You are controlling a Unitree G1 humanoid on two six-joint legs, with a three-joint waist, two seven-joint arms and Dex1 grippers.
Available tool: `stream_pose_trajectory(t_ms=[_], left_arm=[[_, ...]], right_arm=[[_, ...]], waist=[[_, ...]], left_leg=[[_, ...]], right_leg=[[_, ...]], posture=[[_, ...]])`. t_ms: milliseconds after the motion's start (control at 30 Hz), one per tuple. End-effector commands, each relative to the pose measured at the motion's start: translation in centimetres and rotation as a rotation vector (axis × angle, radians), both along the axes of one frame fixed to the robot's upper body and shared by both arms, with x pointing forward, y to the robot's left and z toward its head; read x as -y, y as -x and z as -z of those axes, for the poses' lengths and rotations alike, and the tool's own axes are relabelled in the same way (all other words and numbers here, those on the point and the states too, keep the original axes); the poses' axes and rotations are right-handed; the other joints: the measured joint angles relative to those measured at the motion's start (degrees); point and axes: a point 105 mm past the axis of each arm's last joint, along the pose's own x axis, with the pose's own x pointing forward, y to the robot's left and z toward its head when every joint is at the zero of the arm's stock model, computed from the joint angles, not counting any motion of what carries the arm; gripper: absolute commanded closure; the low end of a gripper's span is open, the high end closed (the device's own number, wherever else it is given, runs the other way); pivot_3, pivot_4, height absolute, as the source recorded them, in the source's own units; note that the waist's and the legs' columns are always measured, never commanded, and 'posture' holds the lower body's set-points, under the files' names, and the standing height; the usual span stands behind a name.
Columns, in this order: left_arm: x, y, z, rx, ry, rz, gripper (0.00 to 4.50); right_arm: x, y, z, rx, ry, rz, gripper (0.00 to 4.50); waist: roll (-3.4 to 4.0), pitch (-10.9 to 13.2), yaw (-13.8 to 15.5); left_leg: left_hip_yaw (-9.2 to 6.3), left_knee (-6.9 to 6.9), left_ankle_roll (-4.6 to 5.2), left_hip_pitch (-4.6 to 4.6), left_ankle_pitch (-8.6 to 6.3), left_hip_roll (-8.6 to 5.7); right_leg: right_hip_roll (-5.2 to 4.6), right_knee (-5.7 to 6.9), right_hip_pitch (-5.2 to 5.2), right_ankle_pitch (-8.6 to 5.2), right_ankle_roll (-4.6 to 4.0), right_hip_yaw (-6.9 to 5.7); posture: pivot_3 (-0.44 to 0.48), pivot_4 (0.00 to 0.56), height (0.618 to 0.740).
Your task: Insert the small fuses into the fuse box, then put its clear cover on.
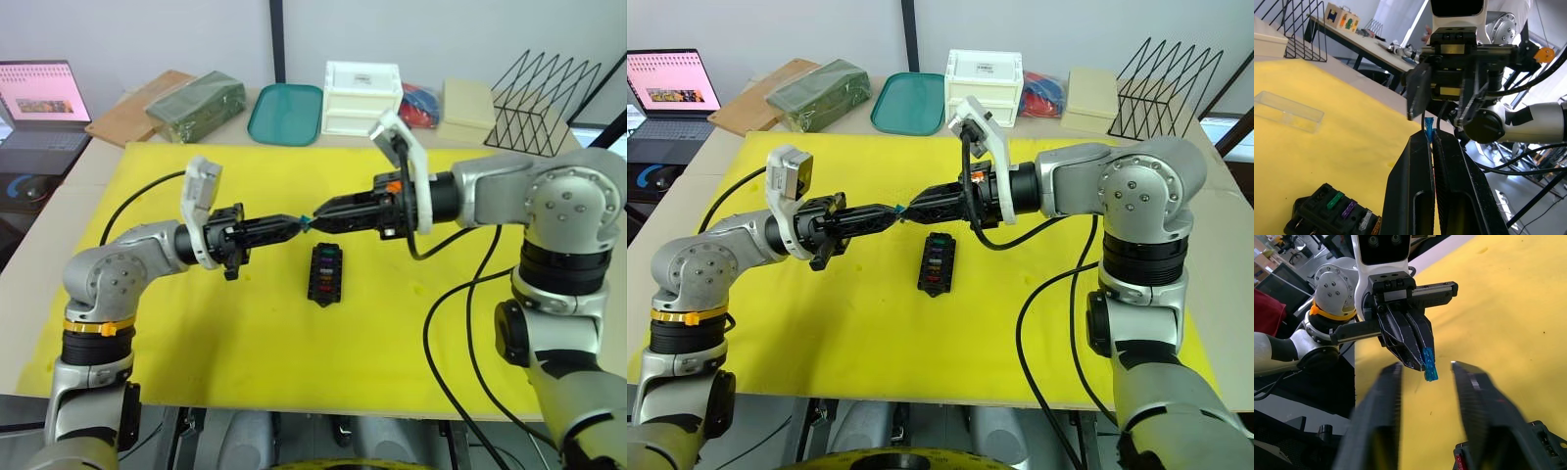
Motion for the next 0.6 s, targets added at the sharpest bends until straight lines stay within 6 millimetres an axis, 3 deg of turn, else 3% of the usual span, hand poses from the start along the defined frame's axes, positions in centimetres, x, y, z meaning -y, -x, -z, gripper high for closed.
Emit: stream_pose_trajectory(t_ms=[33,600], left_arm=[[0.13,0.39,-1.33,0.057,0.011,0.015,4.5],[-0.02,0.4,-1.36,0.054,0.012,0.001,4.5]], right_arm=[[-0.17,0.29,-0.6,0.032,-0.01,-0.018,3.36],[-0.16,0.42,-0.39,0.043,-0.004,-0.031,3.36]], waist=[[0.0,0.0,0.0],[0.0,0.0,0.0]], left_leg=[[0.0,0.0,0.0,0.0,0.0,0.0],[0.0,-0.02,0.0,-0.01,0.0,0.0]], right_leg=[[0.0,0.0,0.0,0.0,0.0,0.0],[0.01,-0.03,0.0,0.0,0.0,0.0]], posture=[[0.0,0.15,0.74],[0.0,0.15,0.74]])
